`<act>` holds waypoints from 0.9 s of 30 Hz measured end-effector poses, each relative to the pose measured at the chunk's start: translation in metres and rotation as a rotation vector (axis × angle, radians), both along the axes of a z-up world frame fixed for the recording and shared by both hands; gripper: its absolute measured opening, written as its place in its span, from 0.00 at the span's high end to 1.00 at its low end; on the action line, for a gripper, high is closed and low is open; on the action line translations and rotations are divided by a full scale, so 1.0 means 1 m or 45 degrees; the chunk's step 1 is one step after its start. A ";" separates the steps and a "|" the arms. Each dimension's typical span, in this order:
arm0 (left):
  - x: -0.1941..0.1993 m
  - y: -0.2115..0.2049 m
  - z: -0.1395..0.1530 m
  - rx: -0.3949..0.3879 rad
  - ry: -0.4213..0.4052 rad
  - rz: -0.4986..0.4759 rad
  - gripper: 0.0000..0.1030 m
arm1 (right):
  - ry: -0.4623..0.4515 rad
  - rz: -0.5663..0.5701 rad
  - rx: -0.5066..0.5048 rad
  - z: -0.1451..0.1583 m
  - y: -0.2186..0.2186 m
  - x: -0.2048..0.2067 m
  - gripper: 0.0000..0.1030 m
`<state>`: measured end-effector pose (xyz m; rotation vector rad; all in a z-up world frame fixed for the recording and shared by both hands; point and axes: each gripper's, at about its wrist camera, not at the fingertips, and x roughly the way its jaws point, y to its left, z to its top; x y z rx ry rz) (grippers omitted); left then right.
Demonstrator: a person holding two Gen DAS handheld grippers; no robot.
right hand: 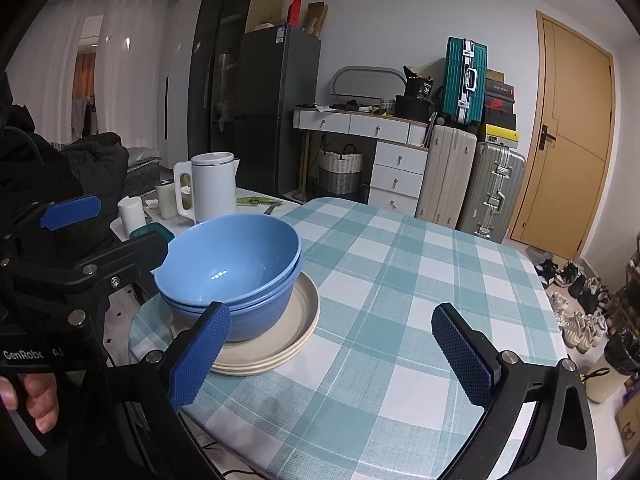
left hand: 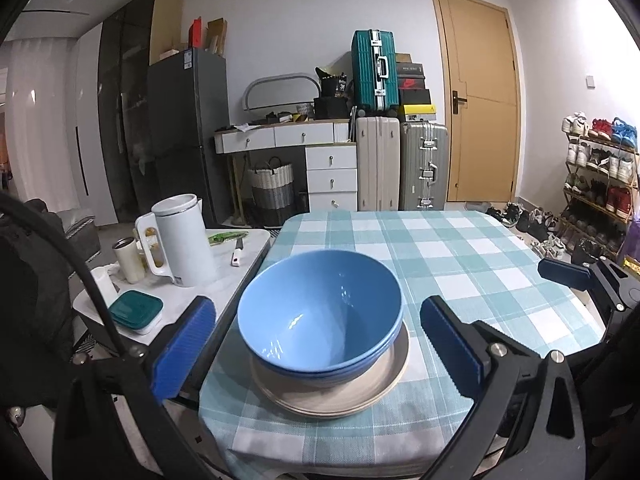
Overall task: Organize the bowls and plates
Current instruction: 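Withdraw both grippers from the bowls resting on the plates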
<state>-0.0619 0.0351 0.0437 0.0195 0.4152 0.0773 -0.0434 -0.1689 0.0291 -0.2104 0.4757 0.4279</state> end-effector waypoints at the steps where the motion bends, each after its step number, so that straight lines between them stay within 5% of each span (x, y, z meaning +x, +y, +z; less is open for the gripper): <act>1: -0.001 -0.001 0.000 0.002 -0.004 -0.001 0.00 | 0.000 0.001 -0.002 0.000 0.000 0.000 0.01; 17: -0.001 0.004 0.002 -0.041 0.003 0.022 0.00 | 0.050 0.002 -0.022 -0.006 -0.002 0.002 0.01; 22: 0.008 0.008 -0.002 -0.098 0.094 -0.003 0.00 | 0.047 0.001 -0.020 -0.006 -0.003 0.002 0.01; 27: 0.010 0.001 -0.004 -0.054 0.111 0.002 0.00 | 0.056 -0.007 -0.020 -0.007 -0.005 0.003 0.01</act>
